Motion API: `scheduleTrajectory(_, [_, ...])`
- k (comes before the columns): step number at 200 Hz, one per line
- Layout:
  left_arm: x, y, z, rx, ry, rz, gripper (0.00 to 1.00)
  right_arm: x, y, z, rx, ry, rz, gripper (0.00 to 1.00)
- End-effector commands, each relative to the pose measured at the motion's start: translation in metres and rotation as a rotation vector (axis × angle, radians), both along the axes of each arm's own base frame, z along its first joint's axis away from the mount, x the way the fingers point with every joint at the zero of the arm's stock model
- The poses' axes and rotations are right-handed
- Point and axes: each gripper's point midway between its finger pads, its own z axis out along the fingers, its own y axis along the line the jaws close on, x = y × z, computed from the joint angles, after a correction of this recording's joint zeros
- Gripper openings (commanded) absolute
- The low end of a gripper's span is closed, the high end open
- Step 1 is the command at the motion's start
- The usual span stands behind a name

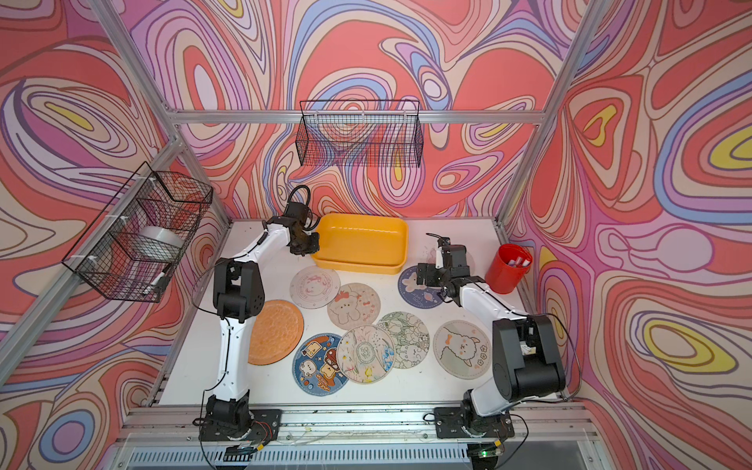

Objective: Put the coasters into the storage box
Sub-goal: Move the storage box to the center of the board.

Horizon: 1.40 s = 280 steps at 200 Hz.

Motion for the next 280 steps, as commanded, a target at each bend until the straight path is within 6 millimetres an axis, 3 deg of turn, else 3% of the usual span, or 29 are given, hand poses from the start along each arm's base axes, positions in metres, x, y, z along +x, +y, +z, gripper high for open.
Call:
scheduleTrajectory(1, [-0.017, -0.009, -0.015, -0.006, 0.093, 0.006, 0.00, 0.005, 0.002, 0.003, -0.003, 0.005, -0.003, 0.98])
scheduleTrajectory(163, [-0.017, -0.044, -0.020, -0.089, 0.081, 0.089, 0.00, -0.002, 0.001, 0.004, -0.001, 0.021, -0.011, 0.98])
scheduleTrajectory(170, [-0.017, -0.043, -0.021, -0.084, 0.081, 0.089, 0.07, -0.002, 0.000, 0.005, -0.001, 0.020, -0.014, 0.98])
scheduleTrajectory(199, [-0.018, -0.036, -0.010, -0.062, 0.048, 0.101, 0.52, -0.004, 0.003, 0.007, 0.018, 0.033, -0.008, 0.98])
scheduleTrajectory(231, [-0.024, -0.030, 0.019, -0.071, -0.032, 0.112, 0.87, -0.014, 0.018, 0.008, 0.062, 0.073, 0.027, 0.98])
scheduleTrajectory(255, [-0.041, -0.025, 0.043, -0.088, -0.084, 0.119, 1.00, -0.028, 0.035, 0.004, 0.093, 0.125, 0.058, 0.99])
scheduleTrajectory(280, [-0.077, -0.018, 0.054, -0.107, -0.085, 0.126, 1.00, -0.043, 0.056, 0.001, 0.138, 0.176, 0.096, 0.98])
